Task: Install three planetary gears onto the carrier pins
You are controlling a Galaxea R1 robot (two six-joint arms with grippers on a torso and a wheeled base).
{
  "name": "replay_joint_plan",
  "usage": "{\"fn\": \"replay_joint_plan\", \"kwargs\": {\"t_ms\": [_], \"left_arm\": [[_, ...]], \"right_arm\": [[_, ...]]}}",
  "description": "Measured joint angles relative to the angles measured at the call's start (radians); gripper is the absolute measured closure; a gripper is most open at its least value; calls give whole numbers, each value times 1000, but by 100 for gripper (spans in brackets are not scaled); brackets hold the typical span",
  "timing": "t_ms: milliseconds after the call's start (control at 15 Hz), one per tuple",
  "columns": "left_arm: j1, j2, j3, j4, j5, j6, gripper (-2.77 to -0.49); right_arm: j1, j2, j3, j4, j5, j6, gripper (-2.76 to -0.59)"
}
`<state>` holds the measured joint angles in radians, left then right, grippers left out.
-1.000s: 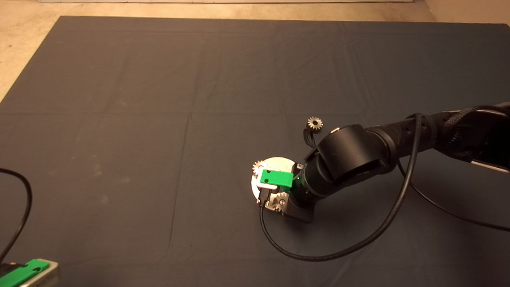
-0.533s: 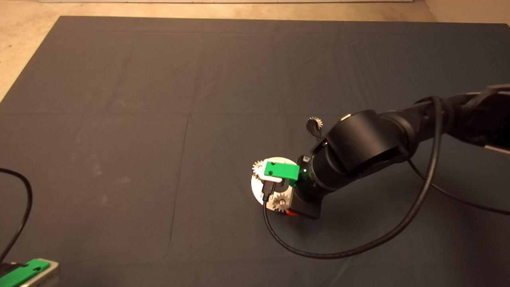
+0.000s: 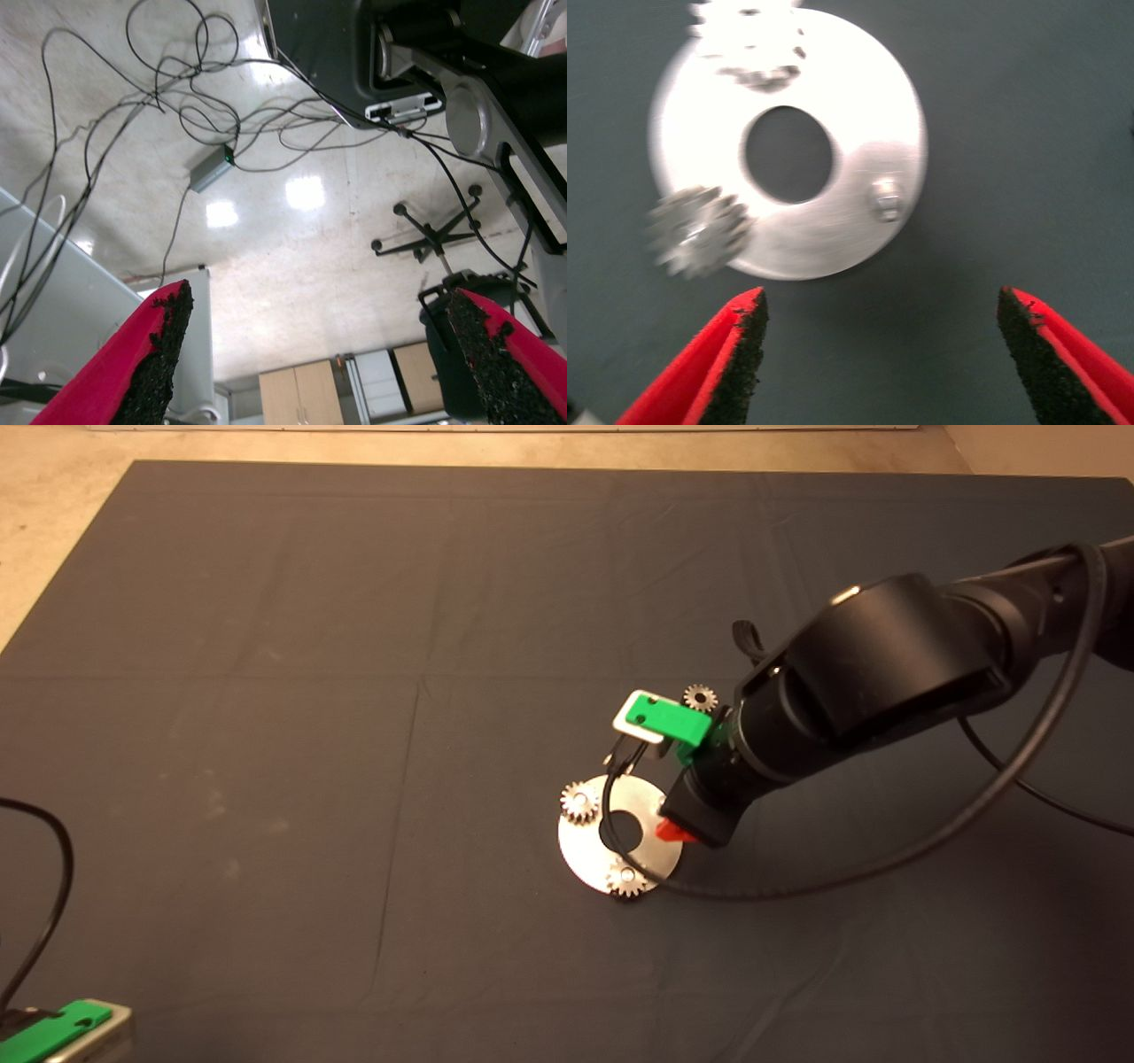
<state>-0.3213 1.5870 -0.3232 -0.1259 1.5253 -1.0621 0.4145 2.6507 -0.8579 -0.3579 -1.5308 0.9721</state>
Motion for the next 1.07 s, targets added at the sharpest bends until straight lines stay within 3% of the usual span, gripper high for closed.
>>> {"fn": "replay_joint_plan", "kwargs": {"t_ms": [133, 200, 333, 600, 867, 1067], "left_arm": [[0, 0, 0, -10, 0, -18, -204], [0, 0, 0, -15, 0, -22, -204], [0, 2, 0, -21, 0, -25, -204], [0, 3, 0, -26, 0, -28, -204], [0, 3, 0, -28, 0, -29, -204], [0, 3, 0, -28, 0, -29, -204]], "right_arm": [[-41, -5, -113, 0, 1, 15, -202], [-52, -6, -151, 0, 1, 19, -202], [-75, -16, -283, 0, -1, 29, -215], [-76, -18, -339, 1, -2, 32, -231], [-41, -18, -383, 3, 1, 36, -247], [-40, -18, -459, 4, 1, 36, -258]]}}
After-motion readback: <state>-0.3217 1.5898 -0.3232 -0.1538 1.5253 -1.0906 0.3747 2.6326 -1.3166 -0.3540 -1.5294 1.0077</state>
